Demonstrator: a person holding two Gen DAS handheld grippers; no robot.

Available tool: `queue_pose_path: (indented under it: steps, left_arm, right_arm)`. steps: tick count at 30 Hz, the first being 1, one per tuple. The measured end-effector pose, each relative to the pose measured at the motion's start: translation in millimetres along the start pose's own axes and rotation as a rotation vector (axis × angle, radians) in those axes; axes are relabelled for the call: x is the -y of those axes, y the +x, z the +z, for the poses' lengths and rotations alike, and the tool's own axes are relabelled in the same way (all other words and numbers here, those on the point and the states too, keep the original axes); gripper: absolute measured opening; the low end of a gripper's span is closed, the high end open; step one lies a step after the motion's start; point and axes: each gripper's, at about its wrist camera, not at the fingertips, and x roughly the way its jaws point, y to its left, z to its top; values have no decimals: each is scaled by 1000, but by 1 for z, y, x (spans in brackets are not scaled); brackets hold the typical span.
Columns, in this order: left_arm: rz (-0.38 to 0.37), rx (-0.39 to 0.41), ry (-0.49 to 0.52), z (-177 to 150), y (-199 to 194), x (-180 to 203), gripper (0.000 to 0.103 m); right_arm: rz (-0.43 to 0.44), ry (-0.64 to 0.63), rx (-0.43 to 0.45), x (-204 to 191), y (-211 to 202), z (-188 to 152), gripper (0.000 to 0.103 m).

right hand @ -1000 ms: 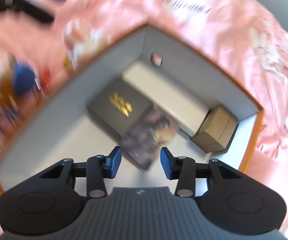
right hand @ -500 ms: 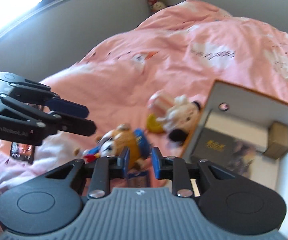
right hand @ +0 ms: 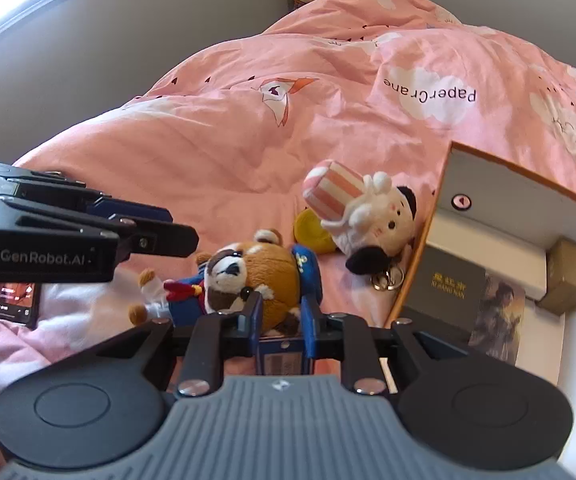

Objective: Organize objects

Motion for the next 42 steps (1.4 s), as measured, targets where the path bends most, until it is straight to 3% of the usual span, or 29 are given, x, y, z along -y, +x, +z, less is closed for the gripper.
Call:
queue_pose_path:
  steps: [5,9,16,19,22,27,32,37,42]
  left_arm:
    - [-4,-41,93,22,0,-13,36]
    - [-14,-89,187,48,5,-22,36]
    - [-14,-159,337,82,36,-31,36]
    - [6,-183,394,89,49,-32,36]
    - [32,-214,423,92,62,-33,36]
    - [47,-235,443,92,73,-37,36]
    - [45,-235,457,93,77,-40,36]
    - [34,-212,461,99,73,-43,34]
    - [72,-210,465,105,67,-46,34]
  right_arm:
    - [20,-55,-26,5,9,32,23]
    - [-22,-138,-49,13,20,63,23]
    - [-81,-281,-169,20,71,88,51]
    - [-94,-367,-199,14,90,91,54]
    - [-105,-443,-228,10,108,92,63]
    - [-149,-540,-244,7,127,93,63]
    - [-152,-520,-238,13,133,104,52]
    - [-105,-469,-181,10,119,121,50]
    - [3,-480,-124,-6,109,132,50]
